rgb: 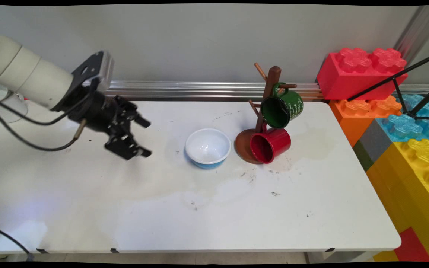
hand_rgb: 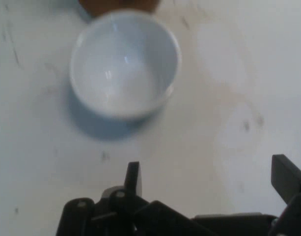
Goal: Pick up the green mug from the rack
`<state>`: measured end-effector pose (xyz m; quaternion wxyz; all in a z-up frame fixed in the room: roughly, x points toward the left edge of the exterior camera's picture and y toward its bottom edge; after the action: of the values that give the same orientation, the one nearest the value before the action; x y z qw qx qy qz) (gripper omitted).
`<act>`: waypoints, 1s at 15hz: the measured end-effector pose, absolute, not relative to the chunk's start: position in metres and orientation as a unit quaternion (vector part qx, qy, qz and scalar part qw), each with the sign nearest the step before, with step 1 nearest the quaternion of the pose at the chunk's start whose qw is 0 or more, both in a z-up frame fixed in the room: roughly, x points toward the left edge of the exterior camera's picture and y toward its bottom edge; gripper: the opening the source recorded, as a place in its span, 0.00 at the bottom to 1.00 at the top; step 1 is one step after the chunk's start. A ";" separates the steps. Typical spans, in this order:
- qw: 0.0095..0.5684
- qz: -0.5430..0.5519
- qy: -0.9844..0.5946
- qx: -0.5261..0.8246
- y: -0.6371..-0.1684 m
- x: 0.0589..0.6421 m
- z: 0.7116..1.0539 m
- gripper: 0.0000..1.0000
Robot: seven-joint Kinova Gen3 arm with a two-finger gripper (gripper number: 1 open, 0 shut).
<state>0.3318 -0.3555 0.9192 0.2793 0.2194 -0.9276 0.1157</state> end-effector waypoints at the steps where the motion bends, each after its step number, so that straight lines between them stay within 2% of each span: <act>1: 0.287 0.118 -0.924 0.221 -0.358 0.328 0.921 1.00; 6: 0.330 0.130 -0.904 0.240 -0.365 0.301 0.932 1.00; 15: 0.344 0.157 -0.875 0.302 -0.371 0.218 0.950 1.00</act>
<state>0.2175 -0.3708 0.9502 0.3439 0.3017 -0.8752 0.1571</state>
